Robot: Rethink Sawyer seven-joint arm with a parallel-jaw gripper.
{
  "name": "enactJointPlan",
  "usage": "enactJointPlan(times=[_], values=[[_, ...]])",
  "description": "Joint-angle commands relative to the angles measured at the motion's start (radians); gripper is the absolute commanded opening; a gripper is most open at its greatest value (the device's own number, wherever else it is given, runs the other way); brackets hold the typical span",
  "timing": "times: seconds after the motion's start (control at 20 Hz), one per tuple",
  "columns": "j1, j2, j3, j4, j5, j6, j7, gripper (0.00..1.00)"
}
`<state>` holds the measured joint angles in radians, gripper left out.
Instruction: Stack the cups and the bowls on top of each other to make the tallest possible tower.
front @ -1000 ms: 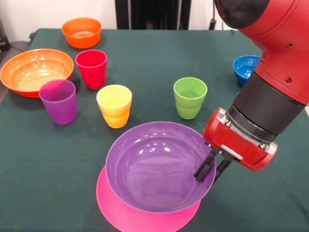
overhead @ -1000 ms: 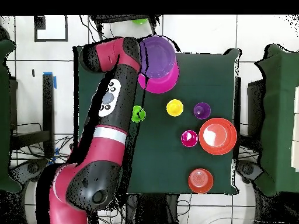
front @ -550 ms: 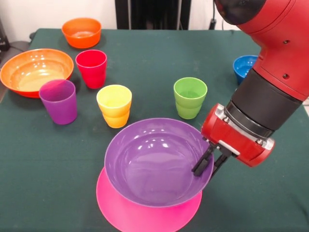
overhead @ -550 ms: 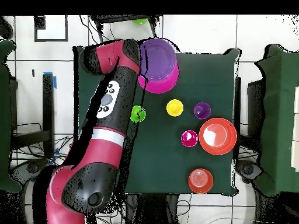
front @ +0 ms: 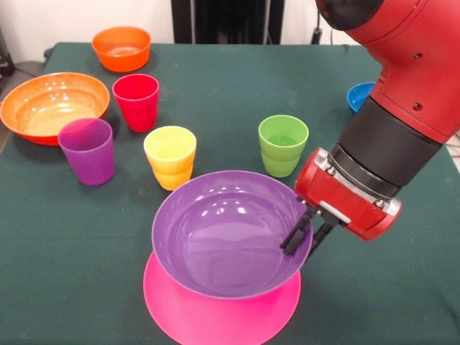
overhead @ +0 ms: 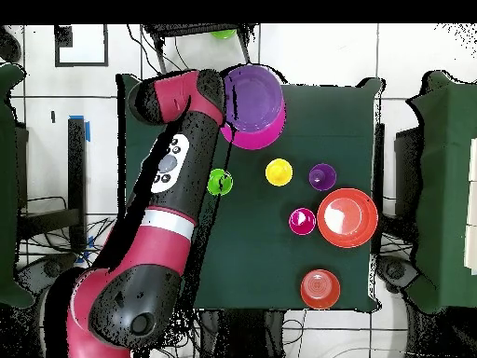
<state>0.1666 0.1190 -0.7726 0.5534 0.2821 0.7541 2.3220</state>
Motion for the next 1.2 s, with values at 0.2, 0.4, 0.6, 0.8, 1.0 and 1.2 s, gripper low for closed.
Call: enactJointPlan(times=[0.2, 0.4, 0.6, 0.8, 1.0, 1.2], values=[[0.018, 0.031, 0.074, 0.111, 0.029, -0.04, 0.283, 0.0], [0.015, 0.031, 0.069, 0.108, 0.029, -0.041, 0.278, 0.0], [0.015, 0.032, 0.07, 0.107, 0.032, -0.04, 0.278, 0.0], [0.018, 0.035, 0.063, 0.107, 0.032, -0.048, 0.284, 0.0], [0.018, 0.036, 0.056, 0.106, 0.033, -0.042, 0.285, 0.0], [0.015, 0.028, 0.067, 0.116, 0.037, -0.04, 0.269, 0.0]])
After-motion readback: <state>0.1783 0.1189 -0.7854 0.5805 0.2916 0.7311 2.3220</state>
